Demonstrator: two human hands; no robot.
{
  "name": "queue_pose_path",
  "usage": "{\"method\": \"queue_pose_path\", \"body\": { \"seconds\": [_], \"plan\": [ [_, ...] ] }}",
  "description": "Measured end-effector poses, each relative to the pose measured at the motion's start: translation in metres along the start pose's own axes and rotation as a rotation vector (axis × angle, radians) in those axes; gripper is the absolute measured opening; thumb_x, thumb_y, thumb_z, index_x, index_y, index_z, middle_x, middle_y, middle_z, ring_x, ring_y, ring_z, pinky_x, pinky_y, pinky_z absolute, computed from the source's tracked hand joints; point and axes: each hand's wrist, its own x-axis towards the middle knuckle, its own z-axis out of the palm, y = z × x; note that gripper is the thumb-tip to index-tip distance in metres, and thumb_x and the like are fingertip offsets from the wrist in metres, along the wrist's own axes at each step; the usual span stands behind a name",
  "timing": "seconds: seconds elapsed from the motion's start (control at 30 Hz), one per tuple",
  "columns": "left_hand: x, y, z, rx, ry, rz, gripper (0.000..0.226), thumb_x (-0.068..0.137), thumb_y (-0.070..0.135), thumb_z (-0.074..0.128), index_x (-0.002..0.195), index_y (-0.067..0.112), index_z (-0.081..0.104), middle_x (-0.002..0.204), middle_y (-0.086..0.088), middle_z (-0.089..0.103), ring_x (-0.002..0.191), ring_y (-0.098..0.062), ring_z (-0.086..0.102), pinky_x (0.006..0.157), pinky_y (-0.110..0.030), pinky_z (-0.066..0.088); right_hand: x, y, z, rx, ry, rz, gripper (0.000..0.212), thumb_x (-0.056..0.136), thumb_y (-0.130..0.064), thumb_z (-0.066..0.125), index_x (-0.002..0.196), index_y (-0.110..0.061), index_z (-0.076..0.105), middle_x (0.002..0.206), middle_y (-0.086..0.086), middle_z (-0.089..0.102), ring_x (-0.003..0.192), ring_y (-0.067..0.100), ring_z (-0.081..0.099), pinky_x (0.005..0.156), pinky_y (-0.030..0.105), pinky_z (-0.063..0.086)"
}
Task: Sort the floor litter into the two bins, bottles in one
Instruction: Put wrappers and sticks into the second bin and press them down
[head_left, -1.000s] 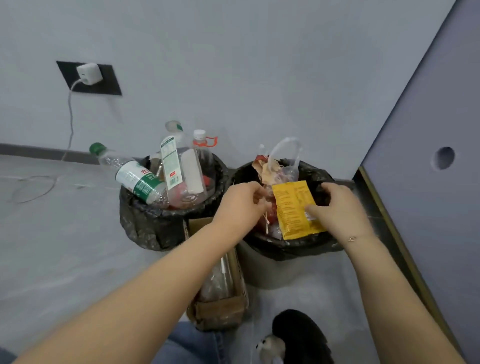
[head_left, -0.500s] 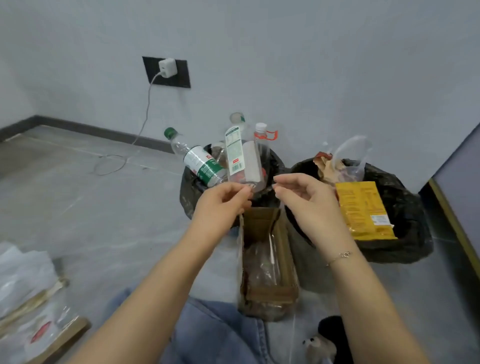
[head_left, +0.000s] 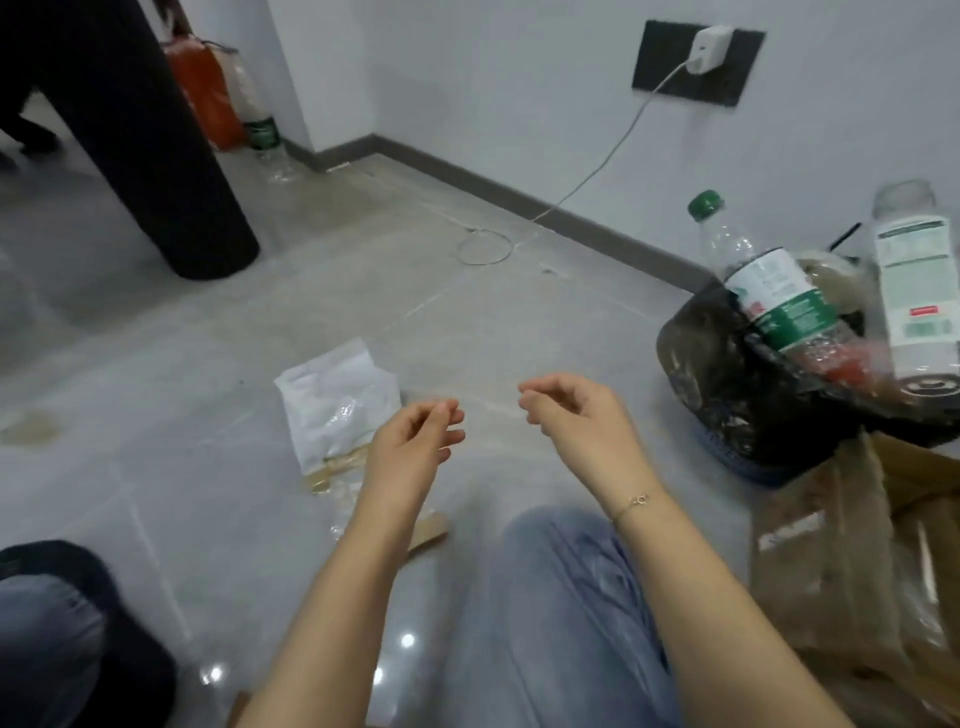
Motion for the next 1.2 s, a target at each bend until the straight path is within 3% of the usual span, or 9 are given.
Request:
{"method": "queue_pose_path", "body": {
  "seconds": [0.17, 0.27, 0.43, 0.63, 0.77, 0.9, 0.97, 1.07, 1.2],
  "plan": [
    [0.033, -0.054, -0.073, 0.042, 0.247, -0.084, 0.013, 0.093, 0.017, 0.058, 0.104, 0.020, 0.065, 0.106, 0.002, 0.066, 0.096, -0.011, 0.061, 0.070, -0.019, 0.050, 0.023, 0.032, 0.088, -0.038, -0.171, 0.102, 0.021, 0.084, -0.010, 0.061, 0.075, -0.028, 0.065, 0.074, -0.009, 0.064, 0.078, 0.013, 0.061, 0.075, 0.026, 0.047],
    [0.046, -0.094, -0.100, 0.153, 0.400, -0.149, 0.025, 0.085, 0.018, 0.067, 0.109, 0.020, 0.060, 0.119, -0.005, 0.061, 0.106, -0.021, 0.060, 0.092, -0.038, 0.051, 0.029, 0.072, 0.123, -0.072, -0.174, 0.245, 0.014, 0.084, -0.010, 0.061, 0.088, -0.021, 0.068, 0.082, -0.005, 0.065, 0.084, 0.016, 0.060, 0.077, 0.024, 0.045],
    [0.044, -0.123, -0.088, 0.111, 0.367, -0.220, 0.045, 0.082, 0.017, 0.071, 0.124, 0.014, 0.054, 0.124, -0.002, 0.058, 0.106, -0.017, 0.060, 0.093, -0.042, 0.052, 0.039, 0.098, 0.139, -0.225, -0.151, 0.285, 0.046, 0.088, -0.029, 0.062, 0.129, -0.015, 0.051, 0.121, 0.003, 0.050, 0.109, 0.014, 0.052, 0.094, 0.024, 0.040],
    [0.034, -0.131, -0.071, 0.069, 0.368, -0.244, 0.034, 0.085, 0.010, 0.067, 0.115, 0.023, 0.056, 0.118, 0.005, 0.059, 0.101, -0.013, 0.062, 0.092, -0.044, 0.053, 0.040, 0.098, 0.143, -0.234, -0.262, 0.335, 0.041, 0.088, -0.024, 0.063, 0.126, -0.014, 0.052, 0.107, 0.005, 0.057, 0.091, 0.016, 0.057, 0.079, 0.022, 0.044],
    [0.029, -0.121, -0.074, -0.082, 0.294, -0.315, 0.024, 0.088, 0.001, 0.060, 0.101, 0.019, 0.068, 0.103, -0.005, 0.072, 0.092, -0.022, 0.070, 0.081, -0.042, 0.058, 0.040, 0.093, 0.138, -0.126, -0.162, 0.263, 0.029, 0.085, -0.018, 0.061, 0.115, -0.017, 0.062, 0.085, 0.000, 0.065, 0.070, 0.010, 0.059, 0.066, 0.023, 0.048],
    [0.024, -0.090, -0.079, -0.208, 0.282, -0.283, 0.023, 0.089, -0.006, 0.055, 0.104, 0.007, 0.066, 0.087, -0.007, 0.073, 0.070, -0.015, 0.070, 0.051, -0.021, 0.053, 0.037, 0.076, 0.120, 0.229, 0.001, 0.285, 0.019, 0.085, -0.004, 0.056, 0.097, -0.011, 0.070, 0.084, 0.001, 0.070, 0.069, 0.012, 0.059, 0.063, 0.023, 0.049],
    [0.020, -0.075, -0.083, -0.269, 0.231, -0.243, 0.021, 0.089, -0.009, 0.053, 0.101, 0.006, 0.065, 0.075, -0.003, 0.073, 0.061, -0.009, 0.069, 0.053, -0.016, 0.053, 0.034, 0.069, 0.106, 0.309, 0.062, 0.171, 0.035, 0.084, 0.009, 0.049, 0.098, -0.016, 0.070, 0.097, -0.001, 0.068, 0.087, 0.012, 0.059, 0.078, 0.022, 0.048],
    [0.020, -0.061, -0.092, -0.278, 0.122, -0.225, 0.020, 0.088, -0.006, 0.056, 0.100, 0.004, 0.068, 0.078, -0.004, 0.075, 0.067, -0.013, 0.069, 0.065, -0.018, 0.056, 0.030, 0.068, 0.090, 0.057, -0.031, -0.162, 0.069, 0.073, 0.021, 0.042, 0.115, -0.030, 0.061, 0.135, -0.011, 0.048, 0.123, 0.004, 0.045, 0.099, 0.015, 0.038],
    [0.022, -0.046, -0.102, -0.175, -0.038, -0.282, 0.020, 0.087, -0.004, 0.057, 0.101, 0.001, 0.070, 0.086, -0.012, 0.073, 0.072, -0.016, 0.066, 0.070, -0.019, 0.056, 0.021, 0.070, 0.093, -0.148, -0.133, -0.442, 0.074, 0.072, 0.002, 0.075, 0.127, -0.040, 0.050, 0.151, -0.009, 0.027, 0.137, 0.016, 0.032, 0.111, 0.021, 0.030]
  ]
}}
